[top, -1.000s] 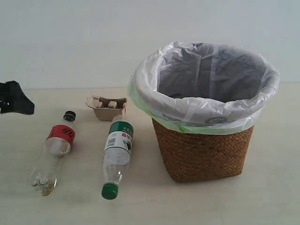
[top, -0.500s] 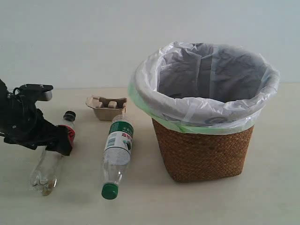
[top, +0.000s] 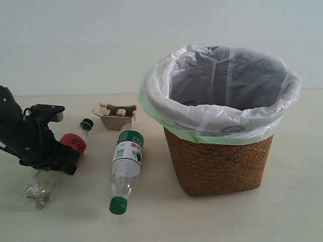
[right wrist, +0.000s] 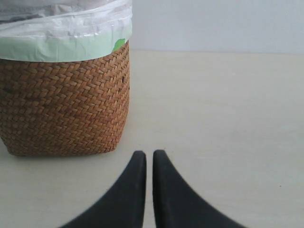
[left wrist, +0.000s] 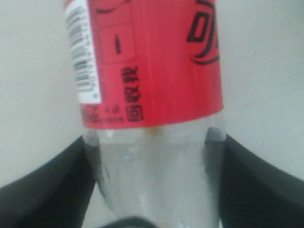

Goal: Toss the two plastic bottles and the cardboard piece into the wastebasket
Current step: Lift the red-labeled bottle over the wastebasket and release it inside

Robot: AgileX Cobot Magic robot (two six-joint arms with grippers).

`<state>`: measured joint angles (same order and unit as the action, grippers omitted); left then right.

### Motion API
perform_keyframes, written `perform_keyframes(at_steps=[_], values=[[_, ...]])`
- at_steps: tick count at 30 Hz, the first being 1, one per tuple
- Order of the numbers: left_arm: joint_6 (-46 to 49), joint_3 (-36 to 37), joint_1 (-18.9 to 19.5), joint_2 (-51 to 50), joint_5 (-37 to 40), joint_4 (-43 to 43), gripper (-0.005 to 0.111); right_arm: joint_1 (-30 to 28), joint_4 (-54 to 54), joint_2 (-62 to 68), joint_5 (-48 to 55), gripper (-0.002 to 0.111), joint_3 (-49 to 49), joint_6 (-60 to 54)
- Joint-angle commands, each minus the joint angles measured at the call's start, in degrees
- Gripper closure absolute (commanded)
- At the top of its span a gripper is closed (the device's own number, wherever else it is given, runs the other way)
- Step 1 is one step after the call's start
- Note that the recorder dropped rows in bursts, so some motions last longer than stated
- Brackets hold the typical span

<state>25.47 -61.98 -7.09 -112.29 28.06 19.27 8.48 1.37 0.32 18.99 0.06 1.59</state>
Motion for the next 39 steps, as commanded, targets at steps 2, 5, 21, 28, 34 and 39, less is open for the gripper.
perform_keyframes(at_steps=[2, 5, 21, 28, 34, 39], values=[[-0.66, -0.82, -0.27, 0.35, 1.80, -1.17, 0.103, 0.08, 0.46, -0.32, -0.54, 0.106, -0.06, -0.28], [-3.29, -2.48, -0.27, 2.67, 4.56, -3.67, 0.103, 0.08, 0.46, -0.32, -0.54, 0.106, -0.06, -0.28], [-30.89, -33.61, -0.51, 19.10, 31.11, -41.45, 0.103, 0.08, 0.46, -0.32, -0.54, 0.106, -0.06, -0.28], [-24.62, -34.84, -0.93, 15.57, 34.36, -32.04, 0.103, 0.08, 0.46, -0.32, -0.54, 0.106, -0.06, -0.28], [10.54, -38.25, -9.51, 13.17, 28.78, 24.63, 0.086, 0.08, 0.46, -0.32, -0.54, 0.106, -0.06, -0.28], [14.98, -44.96, -18.12, 12.94, 22.47, 26.48, -0.002, 0.08, 0.46, -0.32, -0.54, 0.106, -0.06, -0.28]])
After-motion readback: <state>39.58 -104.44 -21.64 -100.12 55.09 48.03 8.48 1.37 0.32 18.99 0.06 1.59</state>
